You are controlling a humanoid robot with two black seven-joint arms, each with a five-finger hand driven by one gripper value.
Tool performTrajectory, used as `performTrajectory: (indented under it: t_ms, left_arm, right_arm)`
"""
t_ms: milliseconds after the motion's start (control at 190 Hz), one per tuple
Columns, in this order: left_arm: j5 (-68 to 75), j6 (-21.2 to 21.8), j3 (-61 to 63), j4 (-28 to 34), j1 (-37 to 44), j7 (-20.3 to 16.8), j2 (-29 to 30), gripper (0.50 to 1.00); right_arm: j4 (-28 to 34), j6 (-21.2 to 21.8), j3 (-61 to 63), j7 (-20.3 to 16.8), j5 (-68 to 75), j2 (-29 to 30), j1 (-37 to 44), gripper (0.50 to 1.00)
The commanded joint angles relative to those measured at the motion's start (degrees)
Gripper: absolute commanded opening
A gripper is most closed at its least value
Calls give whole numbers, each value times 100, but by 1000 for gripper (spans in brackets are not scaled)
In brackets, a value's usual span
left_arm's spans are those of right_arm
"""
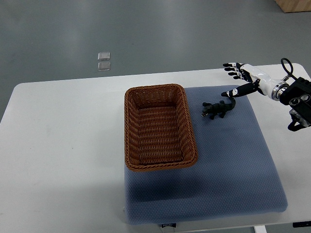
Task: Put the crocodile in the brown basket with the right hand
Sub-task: 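Reach the right hand down over the dark toy crocodile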
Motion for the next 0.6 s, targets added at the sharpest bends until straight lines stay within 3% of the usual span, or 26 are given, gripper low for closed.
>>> performTrajectory:
  t_ms: [0, 595]
  left_arm:
    - [-1, 0, 0, 0, 1, 0, 0, 1000]
    - [-1, 0, 0, 0, 2, 0, 0, 1000]
  right_arm:
    - [104, -1, -303, 98, -417, -139, 77, 926]
    - [394, -71, -1226, 186, -1973, -200, 394, 921]
